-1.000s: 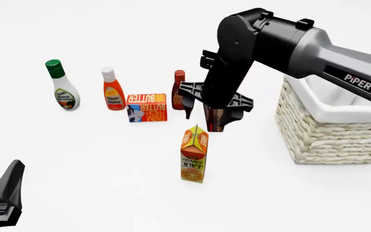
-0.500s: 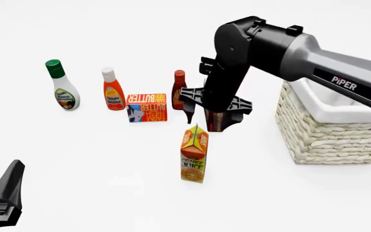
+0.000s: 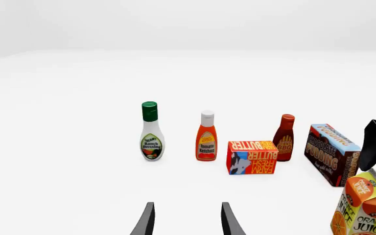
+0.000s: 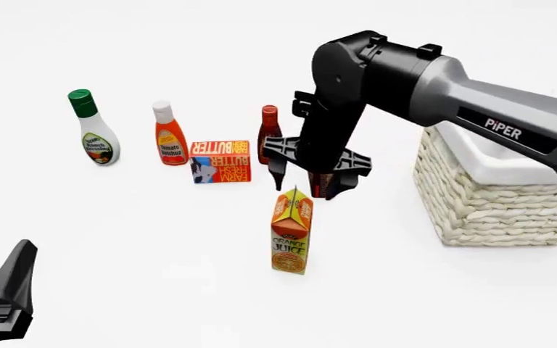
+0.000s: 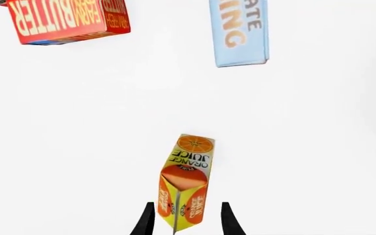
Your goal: Pick the orange juice and place it in the basket.
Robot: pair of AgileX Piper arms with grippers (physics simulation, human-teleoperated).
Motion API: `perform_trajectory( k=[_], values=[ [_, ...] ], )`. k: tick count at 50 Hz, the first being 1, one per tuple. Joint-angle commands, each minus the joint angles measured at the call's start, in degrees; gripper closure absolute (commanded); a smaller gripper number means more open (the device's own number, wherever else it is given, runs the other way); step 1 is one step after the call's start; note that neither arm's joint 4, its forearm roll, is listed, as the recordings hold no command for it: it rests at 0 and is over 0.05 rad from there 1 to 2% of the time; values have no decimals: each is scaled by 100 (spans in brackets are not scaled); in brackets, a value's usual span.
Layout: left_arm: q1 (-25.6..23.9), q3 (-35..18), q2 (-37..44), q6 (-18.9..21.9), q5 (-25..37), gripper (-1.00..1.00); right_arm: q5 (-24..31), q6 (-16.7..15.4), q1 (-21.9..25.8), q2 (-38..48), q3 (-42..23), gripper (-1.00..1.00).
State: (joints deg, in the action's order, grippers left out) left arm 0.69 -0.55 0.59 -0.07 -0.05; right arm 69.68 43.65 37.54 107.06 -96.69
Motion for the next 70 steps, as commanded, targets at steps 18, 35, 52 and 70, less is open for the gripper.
perform_trajectory(
  k=[18,35,52,70],
  values=[
    [-17,15,-1,1,-12,-100,22,-40,-37,137,73,-100],
    [-18,15,-2,0,-12,-100,22,80,35,168,56,-100],
    [-17,15,-1,1,-12,-100,22,231,144,177,44,-100],
    [-18,15,0,2,-12,-100,22,164,84,275,74,-100]
  ],
)
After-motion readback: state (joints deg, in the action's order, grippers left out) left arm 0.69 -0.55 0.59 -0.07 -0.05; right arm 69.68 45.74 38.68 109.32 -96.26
